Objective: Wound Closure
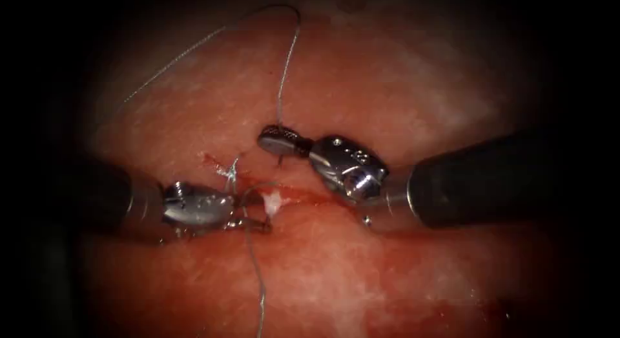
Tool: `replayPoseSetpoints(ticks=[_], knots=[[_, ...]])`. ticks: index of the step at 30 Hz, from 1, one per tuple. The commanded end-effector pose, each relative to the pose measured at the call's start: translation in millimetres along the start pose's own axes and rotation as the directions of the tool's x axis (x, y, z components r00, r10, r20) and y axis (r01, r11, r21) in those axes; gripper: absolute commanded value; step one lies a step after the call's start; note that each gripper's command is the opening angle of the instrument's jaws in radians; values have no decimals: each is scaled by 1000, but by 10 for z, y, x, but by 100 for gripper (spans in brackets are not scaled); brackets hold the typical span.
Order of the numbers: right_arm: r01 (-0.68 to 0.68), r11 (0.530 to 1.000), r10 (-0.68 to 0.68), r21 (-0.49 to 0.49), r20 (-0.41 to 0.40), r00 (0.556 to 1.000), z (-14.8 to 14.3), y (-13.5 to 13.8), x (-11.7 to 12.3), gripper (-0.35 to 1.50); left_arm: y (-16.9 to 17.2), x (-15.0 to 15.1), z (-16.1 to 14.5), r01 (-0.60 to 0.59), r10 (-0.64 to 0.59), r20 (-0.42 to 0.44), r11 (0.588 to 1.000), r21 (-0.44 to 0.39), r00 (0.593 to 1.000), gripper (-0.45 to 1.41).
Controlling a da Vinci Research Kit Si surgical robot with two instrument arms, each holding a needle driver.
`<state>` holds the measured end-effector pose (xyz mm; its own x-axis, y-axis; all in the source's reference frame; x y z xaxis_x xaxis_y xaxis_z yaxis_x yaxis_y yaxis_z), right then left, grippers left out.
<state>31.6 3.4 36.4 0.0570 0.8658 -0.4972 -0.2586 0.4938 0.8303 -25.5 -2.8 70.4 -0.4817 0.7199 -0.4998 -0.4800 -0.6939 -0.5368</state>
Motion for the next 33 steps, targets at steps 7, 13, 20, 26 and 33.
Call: replayPoseSetpoints(ticks=[7,13,20,26,33], knots=[[-80,996,80,46,19,997,7,-25,-15,-35,10,-8,6,5,-5,3,1000,-4,1000,21],[59,988,-66,-141,-47,997,0,-7,20,123,11,-6,4,7,-7,4,1000,-6,1000,21],[157,960,-166,-230,-17,986,-2,-1,35,125,11,-6,4,8,-8,4,1000,-5,1000,21],[270,928,-265,-259,53,963,4,-2,42,116,12,-6,5,8,-8,4,1000,-5,1000,21],[305,931,-284,-201,125,951,20,4,36,-16,13,-5,4,9,-9,4,1000,-5,1000,21]])
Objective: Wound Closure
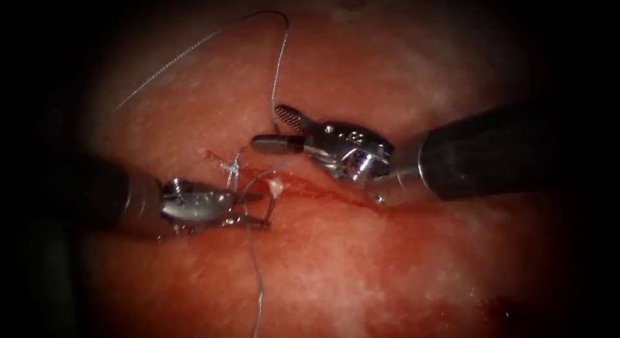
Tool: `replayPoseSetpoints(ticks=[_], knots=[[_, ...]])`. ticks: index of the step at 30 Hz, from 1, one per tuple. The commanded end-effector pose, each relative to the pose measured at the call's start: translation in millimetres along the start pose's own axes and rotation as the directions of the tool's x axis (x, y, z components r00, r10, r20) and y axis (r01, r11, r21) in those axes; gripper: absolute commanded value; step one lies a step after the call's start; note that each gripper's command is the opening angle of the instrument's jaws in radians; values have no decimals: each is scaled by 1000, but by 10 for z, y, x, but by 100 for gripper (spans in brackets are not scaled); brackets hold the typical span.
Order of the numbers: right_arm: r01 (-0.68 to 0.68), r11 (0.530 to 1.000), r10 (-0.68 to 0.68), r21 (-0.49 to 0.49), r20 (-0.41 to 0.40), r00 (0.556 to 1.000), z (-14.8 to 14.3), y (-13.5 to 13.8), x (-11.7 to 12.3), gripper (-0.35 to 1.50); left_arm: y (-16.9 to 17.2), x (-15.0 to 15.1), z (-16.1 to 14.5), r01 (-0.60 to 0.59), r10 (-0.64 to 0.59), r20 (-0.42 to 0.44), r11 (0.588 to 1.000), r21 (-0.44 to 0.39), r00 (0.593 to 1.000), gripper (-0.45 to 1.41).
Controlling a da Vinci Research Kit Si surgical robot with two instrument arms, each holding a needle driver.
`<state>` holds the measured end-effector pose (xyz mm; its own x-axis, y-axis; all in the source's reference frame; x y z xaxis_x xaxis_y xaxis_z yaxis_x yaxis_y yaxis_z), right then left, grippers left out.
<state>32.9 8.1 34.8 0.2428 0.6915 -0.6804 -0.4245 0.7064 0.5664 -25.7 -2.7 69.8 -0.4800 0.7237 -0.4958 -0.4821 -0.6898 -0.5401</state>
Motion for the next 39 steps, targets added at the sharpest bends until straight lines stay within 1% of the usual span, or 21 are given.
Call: replayPoseSetpoints(ticks=[1,4,6,9,10,11,12,14,17,20,21,22,23,24,25,26,28,30,32,35,39], knots=[[2,1000,-3,20,12,1000,10,-7,-13,-35,10,-9,6,4,-4,3,1000,-5,1000,21],[11,999,-13,49,46,999,12,-5,-19,-35,10,-8,5,4,-4,3,1000,-6,1000,21],[15,998,-19,55,67,998,8,-3,-23,-35,10,-8,4,4,-4,4,1000,-7,1000,21],[-35,998,30,60,85,996,1,-4,-26,-35,10,-8,4,4,-4,4,1000,-7,1000,21],[-80,994,72,76,96,993,-3,-7,-29,-35,10,-8,4,4,-4,4,1000,-7,1000,21],[-80,994,72,76,96,993,-3,-7,-29,-35,10,-8,4,4,-4,4,1000,-7,1000,21],[-126,987,115,102,106,988,-6,-11,-31,-35,10,-8,4,4,-4,4,1000,-7,1000,21],[-157,979,143,126,114,983,-7,-18,-33,-35,10,-8,4,4,-4,4,1000,-7,1000,21],[-208,962,186,174,135,973,-5,-35,-39,-35,10,-8,4,4,-4,4,1000,-7,1000,21],[-220,957,197,190,135,971,-6,-37,-38,-35,10,-7,4,5,-5,4,1000,-7,1000,21],[-222,962,206,161,108,973,-6,-30,-34,-35,11,-7,3,-6,6,4,1000,-8,1000,21],[-231,968,225,98,67,972,-8,-20,-30,37,12,-5,1,-33,33,6,999,-9,999,21],[-216,973,213,77,48,976,-9,-15,-29,71,13,-3,0,-55,55,6,998,-10,998,21],[-208,977,206,55,34,978,-11,-11,-28,93,15,-1,-1,-77,77,7,997,-11,997,21],[-200,979,200,27,19,980,-13,-4,-27,110,17,2,-2,-114,114,9,993,-9,993,21],[-191,981,191,19,12,981,-14,0,-27,116,18,5,-3,-146,146,6,989,-16,989,21],[-190,982,190,5,7,982,-19,8,-27,120,22,12,-6,-215,215,-16,976,-40,976,21],[-195,981,195,-7,-2,981,-26,17,-28,121,29,17,-10,-294,291,-44,954,-57,956,22],[-192,981,192,-16,-8,981,-32,24,-28,121,37,22,-13,-377,374,-53,924,-64,926,24],[-190,981,189,-26,-14,982,-39,31,-29,121,47,27,-15,-457,453,-68,885,-81,889,26],[-190,981,189,-27,-21,982,-40,32,-31,121,57,30,-13,-531,524,-88,842,-92,847,26]])
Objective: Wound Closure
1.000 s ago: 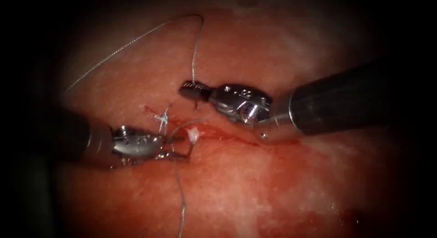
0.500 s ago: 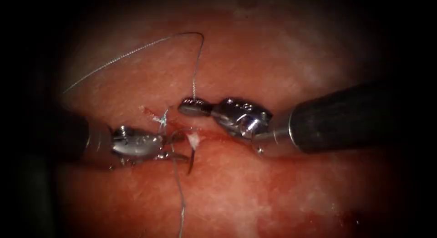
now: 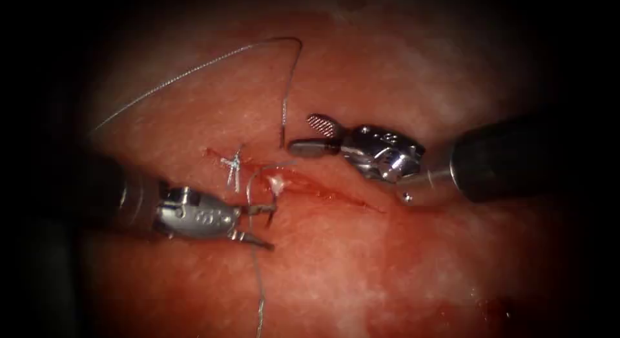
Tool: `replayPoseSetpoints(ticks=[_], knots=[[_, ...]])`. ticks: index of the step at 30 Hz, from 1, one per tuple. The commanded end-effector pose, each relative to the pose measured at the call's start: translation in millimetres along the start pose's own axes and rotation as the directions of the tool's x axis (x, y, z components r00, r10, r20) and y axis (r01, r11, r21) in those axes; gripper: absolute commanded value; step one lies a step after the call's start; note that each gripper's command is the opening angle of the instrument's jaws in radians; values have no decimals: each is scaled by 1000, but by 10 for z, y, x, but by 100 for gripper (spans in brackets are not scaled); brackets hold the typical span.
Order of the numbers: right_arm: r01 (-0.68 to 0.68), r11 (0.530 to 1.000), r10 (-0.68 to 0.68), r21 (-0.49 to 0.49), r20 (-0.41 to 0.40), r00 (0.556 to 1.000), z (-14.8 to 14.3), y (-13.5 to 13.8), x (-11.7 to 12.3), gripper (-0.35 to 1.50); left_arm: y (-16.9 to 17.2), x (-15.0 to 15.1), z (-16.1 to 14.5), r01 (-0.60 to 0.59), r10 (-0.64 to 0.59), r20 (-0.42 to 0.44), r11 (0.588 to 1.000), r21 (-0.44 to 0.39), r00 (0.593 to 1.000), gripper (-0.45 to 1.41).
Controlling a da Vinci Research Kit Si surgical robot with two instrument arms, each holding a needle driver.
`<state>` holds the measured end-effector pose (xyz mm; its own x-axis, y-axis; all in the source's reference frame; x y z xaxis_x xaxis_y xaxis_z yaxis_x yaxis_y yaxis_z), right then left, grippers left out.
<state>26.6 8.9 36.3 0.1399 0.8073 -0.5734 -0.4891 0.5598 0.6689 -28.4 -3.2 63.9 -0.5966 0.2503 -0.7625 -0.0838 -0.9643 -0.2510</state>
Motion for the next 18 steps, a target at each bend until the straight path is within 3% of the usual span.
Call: replayPoseSetpoints(ticks=[1,11,14,15,18], knots=[[-3,1000,3,3,2,1000,6,-7,-12,121,12,-3,9,1,-1,-4,1000,-4,1000,26],[9,1000,-9,-4,0,1000,9,-9,-14,120,-3,-3,17,-8,12,-71,999,47,997,21],[10,1000,-10,-3,-1,1000,12,-11,-16,120,-7,-1,22,-5,13,-103,998,70,995,-11],[10,1000,-10,0,-1,1000,11,-12,-16,120,-8,-2,22,-12,19,-106,998,64,994,-45],[11,1000,-11,9,1,1000,11,-14,-17,116,-12,-3,18,21,-15,-116,999,47,993,-45]])
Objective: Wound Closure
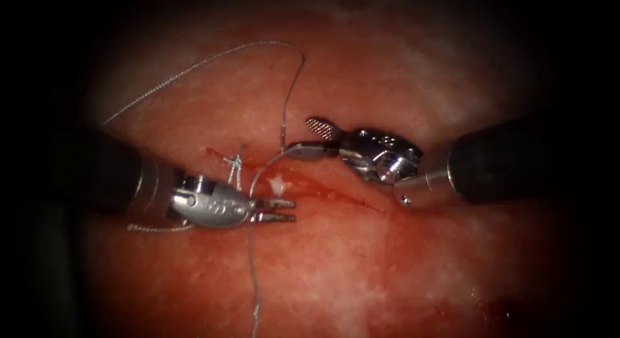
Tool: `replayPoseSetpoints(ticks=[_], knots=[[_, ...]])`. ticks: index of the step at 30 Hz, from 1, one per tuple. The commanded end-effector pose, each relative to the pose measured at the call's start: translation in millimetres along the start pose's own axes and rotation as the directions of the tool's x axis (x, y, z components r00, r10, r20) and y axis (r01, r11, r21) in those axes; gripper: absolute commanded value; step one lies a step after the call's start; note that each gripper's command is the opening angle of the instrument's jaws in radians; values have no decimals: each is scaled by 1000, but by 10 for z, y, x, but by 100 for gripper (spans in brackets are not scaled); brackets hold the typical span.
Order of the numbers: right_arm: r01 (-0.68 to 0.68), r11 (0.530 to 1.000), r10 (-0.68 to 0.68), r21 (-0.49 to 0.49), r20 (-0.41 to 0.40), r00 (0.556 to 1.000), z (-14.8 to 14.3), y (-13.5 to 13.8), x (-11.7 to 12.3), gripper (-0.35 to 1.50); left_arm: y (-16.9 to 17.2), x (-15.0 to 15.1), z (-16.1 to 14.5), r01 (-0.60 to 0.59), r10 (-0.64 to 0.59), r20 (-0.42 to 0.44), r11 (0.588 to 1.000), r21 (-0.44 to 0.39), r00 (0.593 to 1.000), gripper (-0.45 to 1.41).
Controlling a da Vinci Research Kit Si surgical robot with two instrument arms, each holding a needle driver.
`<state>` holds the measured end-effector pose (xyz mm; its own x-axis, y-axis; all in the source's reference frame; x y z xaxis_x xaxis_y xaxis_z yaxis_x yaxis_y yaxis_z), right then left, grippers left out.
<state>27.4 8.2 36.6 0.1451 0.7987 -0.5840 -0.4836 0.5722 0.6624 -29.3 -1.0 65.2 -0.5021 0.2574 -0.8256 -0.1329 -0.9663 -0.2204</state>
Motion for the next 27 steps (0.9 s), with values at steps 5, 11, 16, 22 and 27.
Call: replayPoseSetpoints(ticks=[5,11,16,22,27], knots=[[-3,1000,2,29,8,1000,3,-12,-13,111,11,0,-4,114,-117,-56,992,-50,992,-45],[5,997,-6,71,15,1000,-2,-13,-15,123,25,21,-21,374,-404,-105,900,-224,909,-45],[1,996,-3,89,25,1000,-4,-15,-17,121,45,43,-35,454,-510,-75,816,-358,857,-45],[-21,995,17,102,41,999,-5,-18,-18,125,65,64,-50,458,-529,-62,782,-422,846,-45],[-36,987,28,155,56,998,-14,-21,-21,126,51,94,-64,304,-341,-127,922,-240,932,-45]])
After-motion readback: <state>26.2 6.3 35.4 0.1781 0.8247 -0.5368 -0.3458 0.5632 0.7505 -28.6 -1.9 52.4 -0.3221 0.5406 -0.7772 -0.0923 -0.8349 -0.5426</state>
